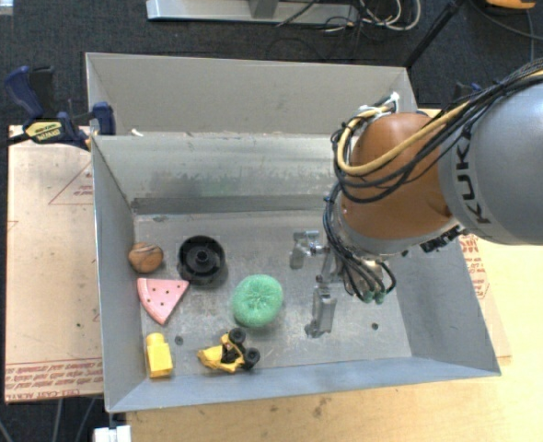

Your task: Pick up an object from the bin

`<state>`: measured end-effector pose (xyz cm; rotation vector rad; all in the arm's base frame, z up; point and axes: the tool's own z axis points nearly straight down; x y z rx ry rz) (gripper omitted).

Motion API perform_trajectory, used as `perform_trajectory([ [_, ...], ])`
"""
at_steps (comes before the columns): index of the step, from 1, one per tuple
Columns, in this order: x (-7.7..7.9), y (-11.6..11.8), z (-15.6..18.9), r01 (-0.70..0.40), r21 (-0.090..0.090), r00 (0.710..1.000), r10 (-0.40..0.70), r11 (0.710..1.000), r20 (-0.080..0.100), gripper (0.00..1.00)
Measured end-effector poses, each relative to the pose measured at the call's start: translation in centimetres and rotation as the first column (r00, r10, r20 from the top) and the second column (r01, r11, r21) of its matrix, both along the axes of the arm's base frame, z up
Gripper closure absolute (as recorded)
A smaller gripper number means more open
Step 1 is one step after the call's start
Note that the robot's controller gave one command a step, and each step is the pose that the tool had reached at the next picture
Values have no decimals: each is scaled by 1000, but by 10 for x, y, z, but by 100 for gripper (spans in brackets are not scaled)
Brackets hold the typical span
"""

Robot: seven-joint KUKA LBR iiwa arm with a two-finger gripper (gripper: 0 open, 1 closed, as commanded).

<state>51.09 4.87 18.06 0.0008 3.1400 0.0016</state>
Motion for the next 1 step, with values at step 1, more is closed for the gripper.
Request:
perform_trajectory([
  [1, 23, 22, -33, 24, 2, 1000, -24, 1000, -1, 0],
])
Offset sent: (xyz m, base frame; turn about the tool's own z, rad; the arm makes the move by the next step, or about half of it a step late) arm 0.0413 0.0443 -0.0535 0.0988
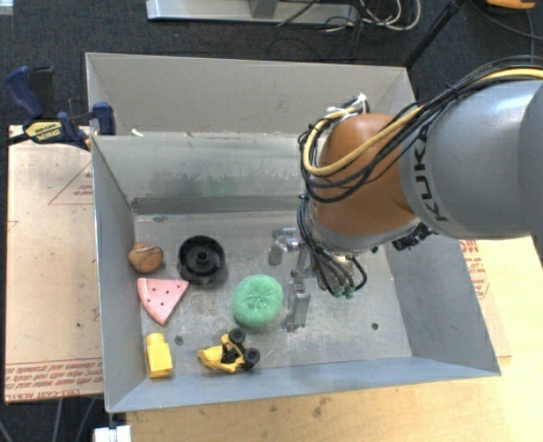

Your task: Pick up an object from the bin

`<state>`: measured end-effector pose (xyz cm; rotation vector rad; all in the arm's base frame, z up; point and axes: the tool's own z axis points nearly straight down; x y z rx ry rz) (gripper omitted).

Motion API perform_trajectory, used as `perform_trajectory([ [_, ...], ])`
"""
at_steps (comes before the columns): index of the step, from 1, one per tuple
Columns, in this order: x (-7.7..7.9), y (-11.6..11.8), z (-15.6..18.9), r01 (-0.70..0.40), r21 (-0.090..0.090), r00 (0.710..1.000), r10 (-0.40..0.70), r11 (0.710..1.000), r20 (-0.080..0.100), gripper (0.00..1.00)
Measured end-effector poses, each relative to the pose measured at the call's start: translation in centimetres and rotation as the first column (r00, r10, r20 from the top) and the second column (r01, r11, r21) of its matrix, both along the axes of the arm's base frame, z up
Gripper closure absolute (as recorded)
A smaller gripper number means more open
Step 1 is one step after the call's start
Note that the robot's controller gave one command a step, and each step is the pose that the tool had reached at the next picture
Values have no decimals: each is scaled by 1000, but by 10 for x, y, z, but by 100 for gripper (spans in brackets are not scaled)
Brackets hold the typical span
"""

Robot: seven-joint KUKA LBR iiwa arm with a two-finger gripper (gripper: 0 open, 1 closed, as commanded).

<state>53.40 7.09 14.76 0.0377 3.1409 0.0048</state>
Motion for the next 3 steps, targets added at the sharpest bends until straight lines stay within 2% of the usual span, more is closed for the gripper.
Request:
perform_trajectory([
  [1, 11, 14, -10, 56, -1, 998, -56, 998, 4, 0],
  [2, 18, 26, -70, 53, 0, 999, -53, 999, 0, 100],
  [3, 18, 26, -70, 53, 1, 999, -53, 999, 0, 100],
])
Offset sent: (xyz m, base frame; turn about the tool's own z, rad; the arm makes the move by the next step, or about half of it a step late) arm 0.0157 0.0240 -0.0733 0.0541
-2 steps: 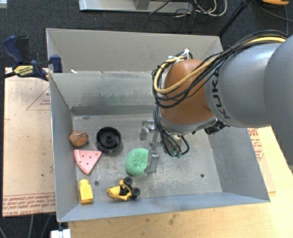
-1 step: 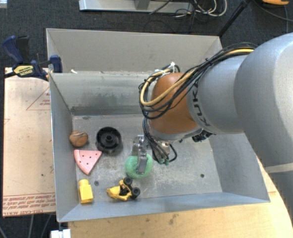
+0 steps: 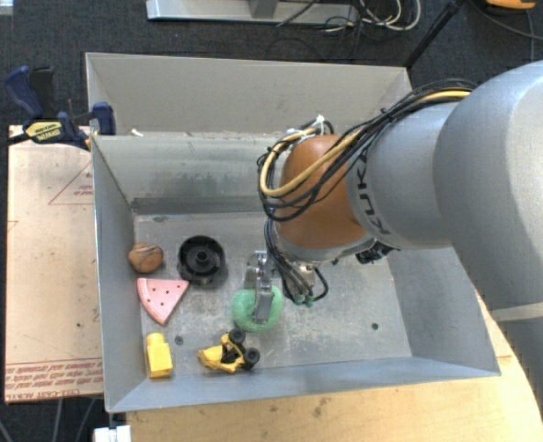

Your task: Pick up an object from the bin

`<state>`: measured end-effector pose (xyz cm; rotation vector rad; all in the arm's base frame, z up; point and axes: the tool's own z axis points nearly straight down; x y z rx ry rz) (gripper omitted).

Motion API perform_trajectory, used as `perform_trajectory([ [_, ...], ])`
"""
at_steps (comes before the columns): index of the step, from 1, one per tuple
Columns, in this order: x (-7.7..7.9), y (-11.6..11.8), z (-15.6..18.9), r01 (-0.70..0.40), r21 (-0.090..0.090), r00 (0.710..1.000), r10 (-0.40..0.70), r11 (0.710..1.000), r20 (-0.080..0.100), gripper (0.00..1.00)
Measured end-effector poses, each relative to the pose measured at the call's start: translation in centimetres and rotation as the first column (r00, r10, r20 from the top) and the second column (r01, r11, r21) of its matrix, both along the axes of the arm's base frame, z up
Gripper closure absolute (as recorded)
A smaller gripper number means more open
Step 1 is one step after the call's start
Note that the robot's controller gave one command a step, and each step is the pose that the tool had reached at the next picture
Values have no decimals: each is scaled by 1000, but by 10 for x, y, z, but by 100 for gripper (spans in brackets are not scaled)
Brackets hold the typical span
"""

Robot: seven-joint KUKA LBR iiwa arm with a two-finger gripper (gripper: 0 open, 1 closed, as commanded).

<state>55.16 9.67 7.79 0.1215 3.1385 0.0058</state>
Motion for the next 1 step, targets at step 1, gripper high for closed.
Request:
perform_trajectory([
  [1, 13, -8, 204, 32, -2, 999, -32, 999, 6, 100],
])
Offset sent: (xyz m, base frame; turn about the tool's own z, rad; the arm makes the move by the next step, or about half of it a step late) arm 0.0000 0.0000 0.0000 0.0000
